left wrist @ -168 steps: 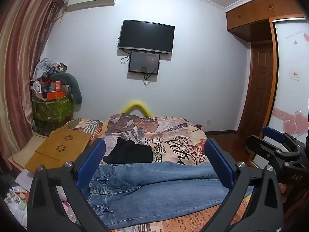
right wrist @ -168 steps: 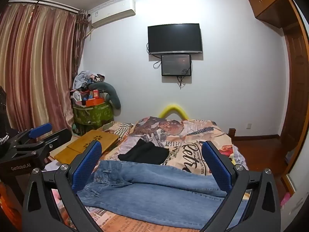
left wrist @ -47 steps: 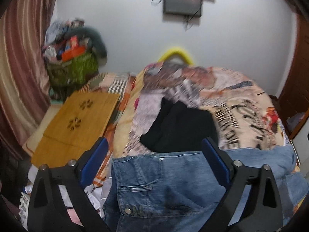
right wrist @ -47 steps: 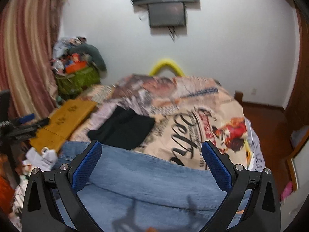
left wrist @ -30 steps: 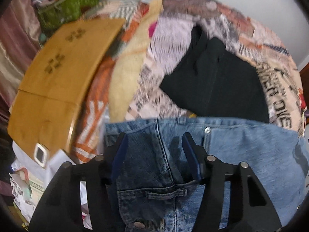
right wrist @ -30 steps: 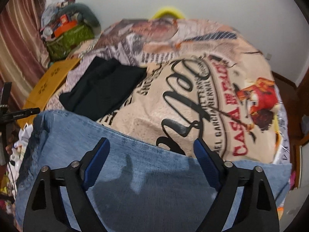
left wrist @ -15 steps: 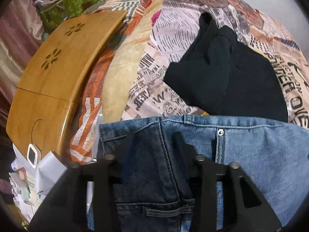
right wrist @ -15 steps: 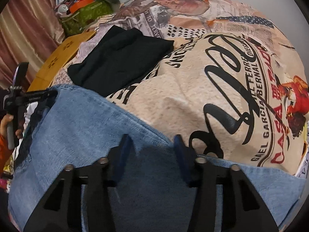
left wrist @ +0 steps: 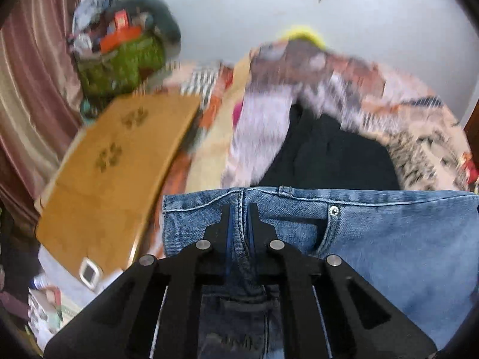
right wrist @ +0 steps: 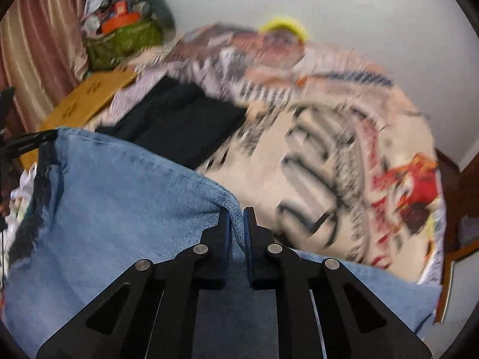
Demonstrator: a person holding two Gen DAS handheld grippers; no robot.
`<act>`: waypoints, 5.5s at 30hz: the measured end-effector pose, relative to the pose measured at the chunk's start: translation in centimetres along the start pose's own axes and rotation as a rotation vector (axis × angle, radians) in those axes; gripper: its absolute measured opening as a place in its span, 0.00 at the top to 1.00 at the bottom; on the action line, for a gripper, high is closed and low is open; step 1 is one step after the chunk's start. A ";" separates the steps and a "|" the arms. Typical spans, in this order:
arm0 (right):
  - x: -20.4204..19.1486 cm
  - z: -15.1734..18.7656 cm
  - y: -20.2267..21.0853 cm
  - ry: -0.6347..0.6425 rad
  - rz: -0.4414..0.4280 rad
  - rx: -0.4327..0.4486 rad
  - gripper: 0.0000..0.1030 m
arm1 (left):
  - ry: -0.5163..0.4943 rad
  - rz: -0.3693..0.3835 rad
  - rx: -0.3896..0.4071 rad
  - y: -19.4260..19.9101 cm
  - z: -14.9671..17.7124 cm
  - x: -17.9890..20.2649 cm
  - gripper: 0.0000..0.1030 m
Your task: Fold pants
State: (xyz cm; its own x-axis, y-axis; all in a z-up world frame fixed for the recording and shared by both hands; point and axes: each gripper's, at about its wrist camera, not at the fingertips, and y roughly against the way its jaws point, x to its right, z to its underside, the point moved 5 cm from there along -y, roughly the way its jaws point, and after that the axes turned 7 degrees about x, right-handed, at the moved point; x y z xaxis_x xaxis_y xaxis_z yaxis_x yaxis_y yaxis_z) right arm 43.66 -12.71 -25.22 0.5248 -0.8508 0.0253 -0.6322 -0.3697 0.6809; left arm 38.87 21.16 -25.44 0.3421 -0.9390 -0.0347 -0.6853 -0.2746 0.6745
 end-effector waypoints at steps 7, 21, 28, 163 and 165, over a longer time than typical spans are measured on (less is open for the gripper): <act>0.4 -2.7 3.9 -0.026 0.015 0.108 0.93 | -0.017 0.023 0.088 3.4 -3.4 0.9 0.92; -3.6 3.4 10.3 0.004 -0.068 0.101 0.93 | -0.005 0.063 0.095 9.9 4.0 -2.2 0.92; -5.5 7.4 11.6 -0.047 -0.117 0.075 0.93 | -0.015 0.021 0.151 12.5 7.0 -3.0 0.92; 21.9 29.8 23.6 -0.897 0.232 0.068 0.96 | -0.443 0.374 -0.230 12.8 14.8 26.4 0.04; 21.7 31.3 24.1 -0.921 0.221 0.057 0.96 | -0.442 0.374 -0.218 13.1 14.9 26.3 0.04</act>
State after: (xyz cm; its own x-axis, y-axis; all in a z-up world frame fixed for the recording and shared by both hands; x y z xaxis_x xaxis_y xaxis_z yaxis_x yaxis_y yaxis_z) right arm 21.95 -51.77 -31.12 -0.2513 -0.8546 -0.4544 -0.7030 -0.1616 0.6926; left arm 29.27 -10.18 -28.51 -0.2272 -0.9731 -0.0377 -0.5445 0.0949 0.8334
